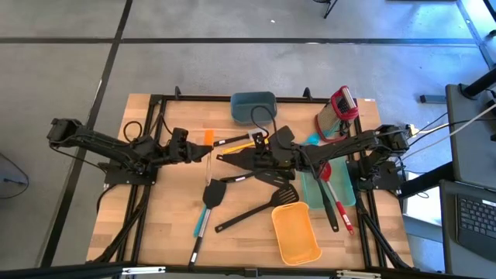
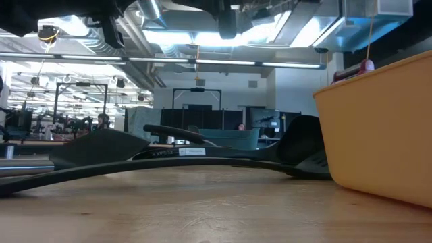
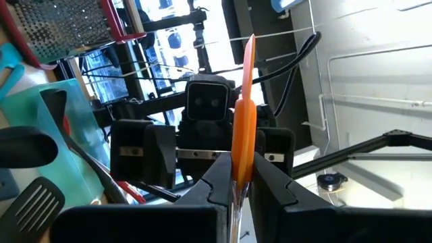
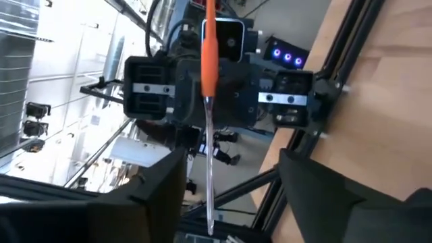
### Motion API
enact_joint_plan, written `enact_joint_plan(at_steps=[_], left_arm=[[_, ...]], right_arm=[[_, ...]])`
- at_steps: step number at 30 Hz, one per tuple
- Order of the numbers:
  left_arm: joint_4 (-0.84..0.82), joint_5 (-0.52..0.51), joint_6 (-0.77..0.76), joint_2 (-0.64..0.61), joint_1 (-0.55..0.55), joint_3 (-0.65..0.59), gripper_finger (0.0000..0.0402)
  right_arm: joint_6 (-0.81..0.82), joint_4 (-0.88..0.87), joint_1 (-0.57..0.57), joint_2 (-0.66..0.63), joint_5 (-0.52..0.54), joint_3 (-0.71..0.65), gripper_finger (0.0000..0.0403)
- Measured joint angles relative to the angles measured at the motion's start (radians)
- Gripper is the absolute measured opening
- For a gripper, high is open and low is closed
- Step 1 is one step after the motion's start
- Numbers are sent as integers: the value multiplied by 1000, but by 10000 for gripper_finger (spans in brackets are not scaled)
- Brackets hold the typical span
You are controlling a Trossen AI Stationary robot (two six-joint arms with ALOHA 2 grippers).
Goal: Pick & Place Kitchen Items
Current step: Put the small orange spatula into the yellow bin
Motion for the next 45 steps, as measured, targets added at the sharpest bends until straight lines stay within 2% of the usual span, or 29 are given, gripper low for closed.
enact_joint_plan(at_steps=[8, 16, 20, 27, 31, 34, 42, 45], left_arm=[[0, 0, -7, 0, 0, 0, 18], [-3, -1, -9, 0, 2, 0, 18], [-3, -1, -9, 0, 2, 0, 18], [-3, -1, -9, 0, 2, 0, 18], [-3, 0, -6, 0, 2, 0, 18], [-2, 1, -7, 0, 2, 0, 18], [1, 5, -2, 0, 2, 0, 18], [-7, 9, -5, 1, 2, 0, 25]], right_arm=[[-97, 17, 10, 39, -33, 46, 260], [-100, 7, 10, 193, -99, 227, 259], [-105, -27, 8, 231, -131, 295, 259], [-118, -60, -2, 244, -136, 315, 252], [-67, -63, -2, 244, -136, 315, 220], [-58, -71, -2, 244, -136, 315, 180], [-18, -85, -2, 244, -172, 315, 30], [14, -100, -4, 244, -198, 315, 13]])
